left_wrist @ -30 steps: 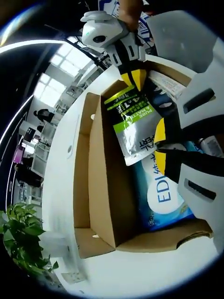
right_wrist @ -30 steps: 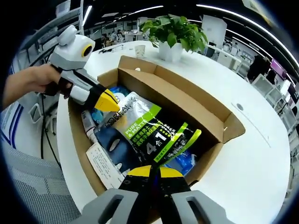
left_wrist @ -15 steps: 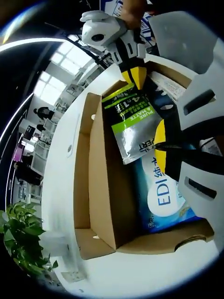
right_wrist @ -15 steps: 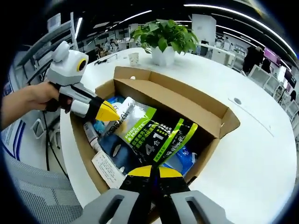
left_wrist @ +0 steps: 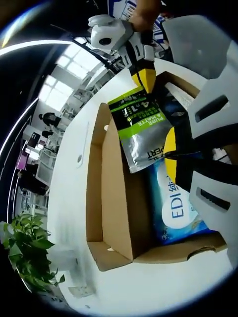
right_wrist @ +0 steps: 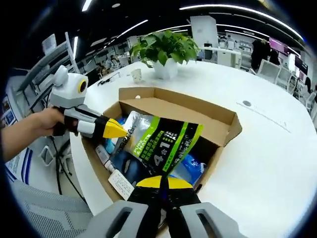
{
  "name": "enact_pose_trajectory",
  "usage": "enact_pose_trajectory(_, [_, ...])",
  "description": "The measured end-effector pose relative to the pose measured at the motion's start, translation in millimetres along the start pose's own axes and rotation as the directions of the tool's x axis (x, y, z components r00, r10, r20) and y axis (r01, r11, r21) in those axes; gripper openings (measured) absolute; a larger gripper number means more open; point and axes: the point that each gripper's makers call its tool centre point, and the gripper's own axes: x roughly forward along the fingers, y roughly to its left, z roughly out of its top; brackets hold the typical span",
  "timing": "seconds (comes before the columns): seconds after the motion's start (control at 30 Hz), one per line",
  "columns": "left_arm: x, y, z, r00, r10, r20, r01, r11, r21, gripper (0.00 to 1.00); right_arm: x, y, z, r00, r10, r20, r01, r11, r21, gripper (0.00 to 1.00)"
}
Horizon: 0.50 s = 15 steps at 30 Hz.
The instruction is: Operate the shoe box by opening the lid, removing the specified soft item, and placing it in the target area until the item is outside and the box remains undamaged.
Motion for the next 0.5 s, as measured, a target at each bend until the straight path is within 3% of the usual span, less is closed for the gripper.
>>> enact_pose_trajectory(0.5, [-8,-27.5,27.0,0.999,-0.026,0.042,0.023,0.998,0.052,0.0,-26,-12,10.0,0.998,-0.008,0.055,0.004,0.997,0.072,0.0])
